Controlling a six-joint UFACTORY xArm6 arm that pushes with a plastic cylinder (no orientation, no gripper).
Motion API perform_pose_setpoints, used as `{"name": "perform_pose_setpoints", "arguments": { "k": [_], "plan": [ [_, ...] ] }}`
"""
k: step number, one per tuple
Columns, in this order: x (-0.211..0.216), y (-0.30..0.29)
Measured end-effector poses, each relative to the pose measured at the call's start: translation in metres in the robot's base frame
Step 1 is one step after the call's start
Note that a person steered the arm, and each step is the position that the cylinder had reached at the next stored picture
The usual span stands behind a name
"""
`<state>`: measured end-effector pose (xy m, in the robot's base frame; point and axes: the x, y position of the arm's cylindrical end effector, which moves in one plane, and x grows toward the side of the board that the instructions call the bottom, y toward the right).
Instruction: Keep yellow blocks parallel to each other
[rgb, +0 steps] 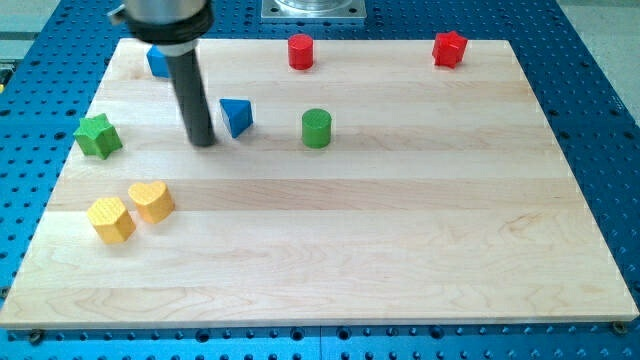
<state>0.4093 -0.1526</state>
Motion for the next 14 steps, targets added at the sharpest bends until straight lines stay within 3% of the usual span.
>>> {"name": "perform_pose_setpoints", "arguments": {
  "k": [1,2,3,5,6,7,8,9,10,11,13,14],
  "plan": [
    [0.045,-0.008],
    [0.036,-0.064],
    [0.075,-0.073],
    [0.098,0.082],
    [0.122,0.025],
    [0.153,0.086],
    [0.115,0.190],
    [0.063,0.197],
    [0.044,0.244],
    [-0.005,0.313],
    [-0.051,0.316],
    [-0.019,0.355]
  ]
}}
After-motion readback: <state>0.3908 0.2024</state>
